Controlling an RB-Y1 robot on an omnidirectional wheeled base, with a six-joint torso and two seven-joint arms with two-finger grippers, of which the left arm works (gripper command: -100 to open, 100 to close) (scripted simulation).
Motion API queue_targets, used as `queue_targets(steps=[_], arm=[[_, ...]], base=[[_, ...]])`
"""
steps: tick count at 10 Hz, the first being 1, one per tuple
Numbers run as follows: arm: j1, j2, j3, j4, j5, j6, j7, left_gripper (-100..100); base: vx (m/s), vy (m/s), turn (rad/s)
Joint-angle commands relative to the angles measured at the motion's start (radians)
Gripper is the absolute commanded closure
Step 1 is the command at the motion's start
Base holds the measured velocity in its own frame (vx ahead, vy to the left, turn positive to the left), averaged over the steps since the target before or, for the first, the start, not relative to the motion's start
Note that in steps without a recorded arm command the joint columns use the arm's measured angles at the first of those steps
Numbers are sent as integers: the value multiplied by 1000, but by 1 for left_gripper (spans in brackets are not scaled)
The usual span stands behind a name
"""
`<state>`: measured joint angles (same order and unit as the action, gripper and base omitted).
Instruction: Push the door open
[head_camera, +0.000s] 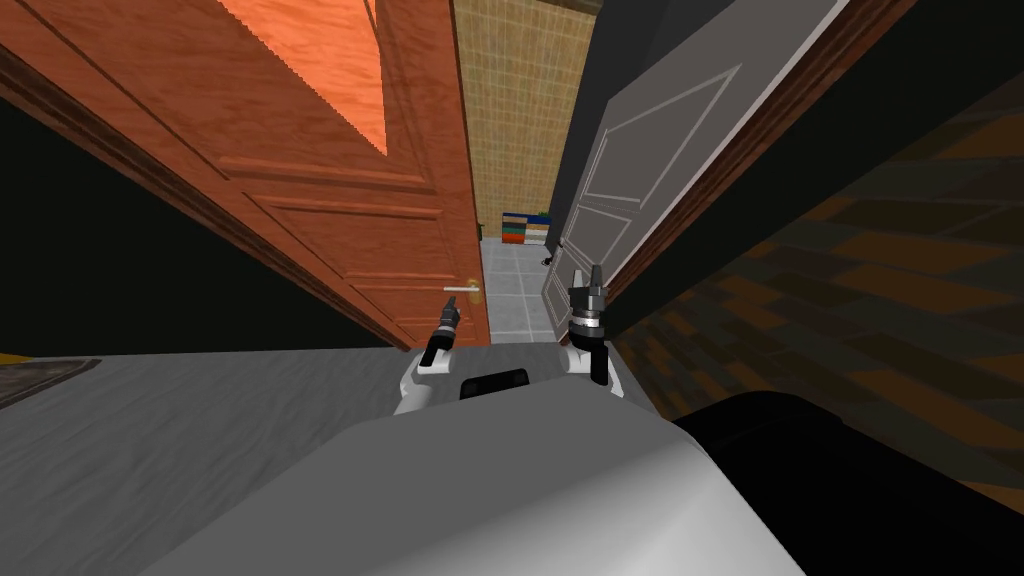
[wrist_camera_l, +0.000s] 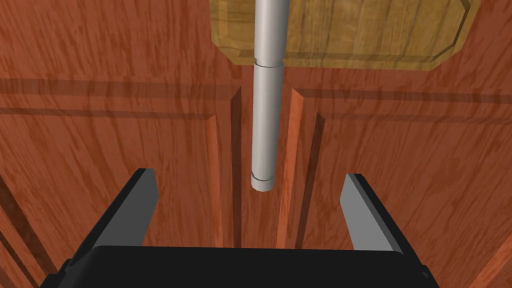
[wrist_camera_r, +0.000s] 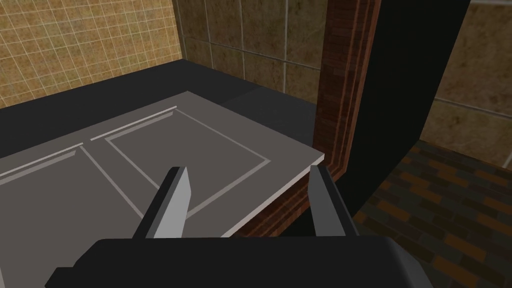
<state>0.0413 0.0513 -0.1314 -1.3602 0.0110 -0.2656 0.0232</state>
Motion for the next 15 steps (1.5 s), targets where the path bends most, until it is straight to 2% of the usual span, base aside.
queue_targets(steps=[1, 4, 6, 7, 8, 13, 15], arm=[[-7, 4, 5, 12, 1, -4, 0, -100], [-20, 0, 14, 32, 2, -12, -1, -100], [-30, -13, 21, 48, 2, -17, -2, -100], [-26, -9, 19, 42, 2, -16, -2, -100], [-26, -9, 19, 42, 2, -16, -2, 100], [-26, -9, 19, 42, 2, -16, -2, 100], [-36, 6, 46, 45, 5, -15, -7, 100]], base=[[187, -18, -15], [205, -17, -21], [209, -10, -22], [92, -8, -1], [-12, 1, 4], [-8, 2, -5], [155, -77, 54]])
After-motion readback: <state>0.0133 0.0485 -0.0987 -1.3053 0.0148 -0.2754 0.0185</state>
